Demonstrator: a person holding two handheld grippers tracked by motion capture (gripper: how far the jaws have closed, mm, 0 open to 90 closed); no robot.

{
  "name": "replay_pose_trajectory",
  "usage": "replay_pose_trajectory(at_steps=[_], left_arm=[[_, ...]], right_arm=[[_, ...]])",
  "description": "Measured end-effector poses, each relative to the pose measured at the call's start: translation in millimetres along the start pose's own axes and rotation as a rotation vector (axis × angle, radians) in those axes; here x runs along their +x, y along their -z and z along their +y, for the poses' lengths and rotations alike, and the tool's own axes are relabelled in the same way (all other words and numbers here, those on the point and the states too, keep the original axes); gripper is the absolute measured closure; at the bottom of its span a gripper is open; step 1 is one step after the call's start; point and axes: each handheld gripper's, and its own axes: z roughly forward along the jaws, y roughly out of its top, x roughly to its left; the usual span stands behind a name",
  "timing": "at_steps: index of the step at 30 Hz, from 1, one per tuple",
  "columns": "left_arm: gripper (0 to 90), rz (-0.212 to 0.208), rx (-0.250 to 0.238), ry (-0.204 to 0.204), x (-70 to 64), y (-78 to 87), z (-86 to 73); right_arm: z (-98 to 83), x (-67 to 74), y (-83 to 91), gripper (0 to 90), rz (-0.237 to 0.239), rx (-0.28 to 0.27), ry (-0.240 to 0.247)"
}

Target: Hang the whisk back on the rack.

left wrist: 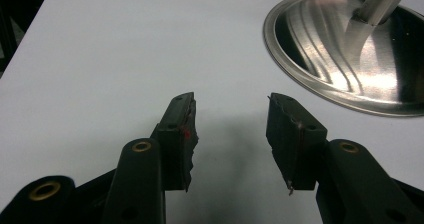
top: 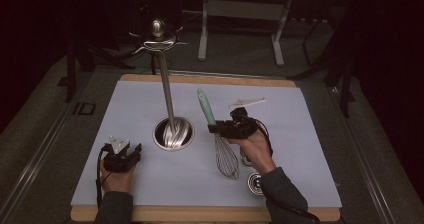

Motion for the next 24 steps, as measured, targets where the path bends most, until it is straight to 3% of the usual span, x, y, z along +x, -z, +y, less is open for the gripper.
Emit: replay_pose_trajectory(at_steps=[7,19,24], left_arm=[[55.3,-0.001,-0.004,0.004,0.2,0.3,-0.1],[55.2,-0.006,-0.01,0.015,1.2,0.5,-0.2],[55.2,-0.004,-0.011,-0.001,-0.1,0.9,-0.4]], right_arm=[[12.0,7.3,7.1,69.3,0.003,-0.046,0.066],[23.0,21.8,11.2,69.2,0.044,-0.144,0.269],[26.4,23.5,14.1,69.3,0.059,-0.189,0.321]])
